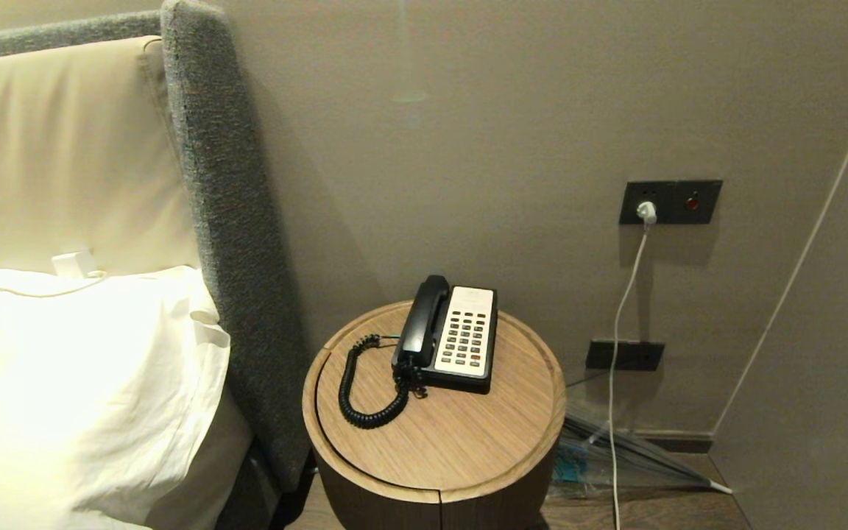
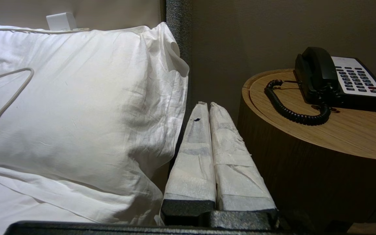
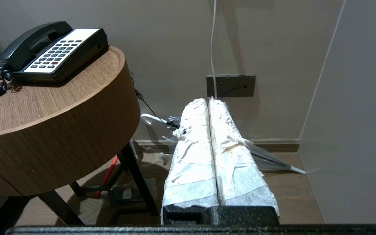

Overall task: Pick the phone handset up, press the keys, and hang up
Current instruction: Pick up the desk phone handset

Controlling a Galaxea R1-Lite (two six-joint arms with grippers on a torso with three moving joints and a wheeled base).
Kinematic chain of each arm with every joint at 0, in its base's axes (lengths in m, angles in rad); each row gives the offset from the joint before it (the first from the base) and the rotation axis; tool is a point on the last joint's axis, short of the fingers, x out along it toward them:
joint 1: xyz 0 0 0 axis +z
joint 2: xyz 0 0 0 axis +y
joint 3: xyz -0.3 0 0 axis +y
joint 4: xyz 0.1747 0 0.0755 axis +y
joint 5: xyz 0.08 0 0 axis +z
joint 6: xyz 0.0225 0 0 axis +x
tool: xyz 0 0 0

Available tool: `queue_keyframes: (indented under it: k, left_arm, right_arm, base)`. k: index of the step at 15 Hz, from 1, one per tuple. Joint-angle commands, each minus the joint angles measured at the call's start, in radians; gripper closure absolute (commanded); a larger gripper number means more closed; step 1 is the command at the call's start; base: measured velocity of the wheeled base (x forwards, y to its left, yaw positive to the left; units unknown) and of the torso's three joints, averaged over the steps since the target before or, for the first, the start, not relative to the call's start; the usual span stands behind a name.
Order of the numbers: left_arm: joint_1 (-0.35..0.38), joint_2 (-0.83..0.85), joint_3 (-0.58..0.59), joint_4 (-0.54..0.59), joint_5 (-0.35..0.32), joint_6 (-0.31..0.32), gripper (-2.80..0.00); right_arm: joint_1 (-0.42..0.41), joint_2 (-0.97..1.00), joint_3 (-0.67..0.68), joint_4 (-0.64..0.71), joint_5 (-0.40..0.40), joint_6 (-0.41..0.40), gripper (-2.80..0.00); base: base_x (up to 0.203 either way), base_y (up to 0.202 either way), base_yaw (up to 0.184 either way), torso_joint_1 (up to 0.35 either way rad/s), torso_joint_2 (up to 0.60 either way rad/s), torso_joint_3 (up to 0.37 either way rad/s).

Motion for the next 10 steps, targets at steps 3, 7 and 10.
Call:
queue_keyframes:
  k: [3, 7, 10]
  left_arm:
    - [0.000, 0.000, 0.040, -0.001, 0.000, 0.000, 0.00]
    - [0.000, 0.000, 0.040, -0.001, 0.000, 0.000, 0.00]
    - [0.000, 0.000, 0.040, -0.001, 0.000, 0.000, 0.00]
  right_arm:
    - [0.000, -0.002, 0.001, 0.000, -0.001, 0.002, 0.00]
    - [0.000, -0.002, 0.000, 0.000, 0.001, 0.002, 0.00]
    - [0.000, -0.001, 0.001, 0.000, 0.001, 0.002, 0.00]
  base:
    - [0.000, 0.000, 0.000, 0.000, 0.00, 0.000]
    - [0.000, 0.000, 0.000, 0.000, 0.00, 0.000]
    - [0.000, 0.000, 0.000, 0.000, 0.00, 0.000]
